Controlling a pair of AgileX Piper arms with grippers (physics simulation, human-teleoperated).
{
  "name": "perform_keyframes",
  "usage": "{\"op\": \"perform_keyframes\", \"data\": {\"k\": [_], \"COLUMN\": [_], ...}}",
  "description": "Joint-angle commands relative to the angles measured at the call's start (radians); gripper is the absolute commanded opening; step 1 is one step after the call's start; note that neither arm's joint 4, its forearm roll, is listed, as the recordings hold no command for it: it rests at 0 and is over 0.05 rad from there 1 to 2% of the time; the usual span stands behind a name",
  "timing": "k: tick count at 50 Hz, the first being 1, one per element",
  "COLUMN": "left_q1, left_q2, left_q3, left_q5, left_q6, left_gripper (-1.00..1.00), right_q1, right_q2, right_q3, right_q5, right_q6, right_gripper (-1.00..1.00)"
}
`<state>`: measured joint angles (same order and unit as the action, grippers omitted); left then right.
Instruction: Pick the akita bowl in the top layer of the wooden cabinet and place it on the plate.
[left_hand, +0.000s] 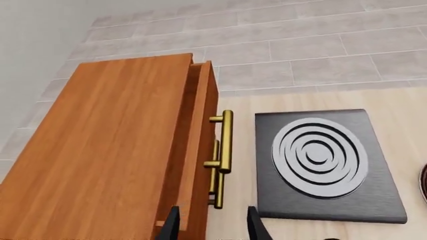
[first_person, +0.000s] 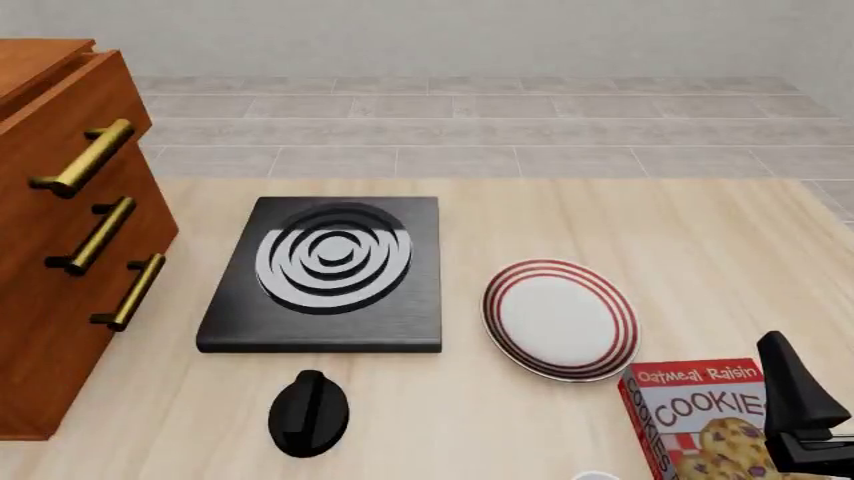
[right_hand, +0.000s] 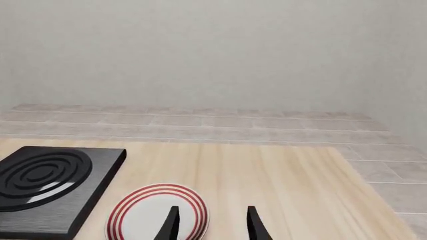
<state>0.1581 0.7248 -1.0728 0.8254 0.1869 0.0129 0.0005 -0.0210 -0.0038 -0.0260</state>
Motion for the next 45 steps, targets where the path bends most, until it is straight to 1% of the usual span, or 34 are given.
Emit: {"op": "perform_keyframes", "data": {"k": [1,7,10,15,21,27,34,45], "left_q1": [0.038,0.039,0.054,0.063,0.081,0.092,0.105,0.105], "left_q2": [0.023,0.033,0.040,0.047,0.055,0.068,0.074,0.083], "left_q3": [0.028,0.032,0.035,0.039,0.054,0.066,0.082,0.111], "left_q5": [-0.027,-0.031,-0.038,-0.036,-0.052,-0.059,-0.071,-0.084], "left_q6": [0.015,0.018,0.024,0.016,0.031,0.021,0.026,0.009], "left_gripper": [1.00,1.00,1.00,1.00,1.00,1.00,1.00,1.00], "right_q1": [0.000,-0.001,0.000,0.002,0.001,0.001,0.000,-0.001], "right_q2": [0.000,0.000,0.000,0.000,0.000,0.000,0.000,0.000], "right_q3": [0.001,0.001,0.001,0.003,0.004,0.006,0.008,0.009], "right_q5": [-0.001,-0.002,-0.002,-0.004,-0.006,-0.007,-0.007,-0.008], "right_q6": [-0.003,-0.003,-0.003,-0.005,-0.006,-0.006,-0.008,-0.009], "right_gripper": [1.00,1.00,1.00,1.00,1.00,1.00,1.00,1.00]}}
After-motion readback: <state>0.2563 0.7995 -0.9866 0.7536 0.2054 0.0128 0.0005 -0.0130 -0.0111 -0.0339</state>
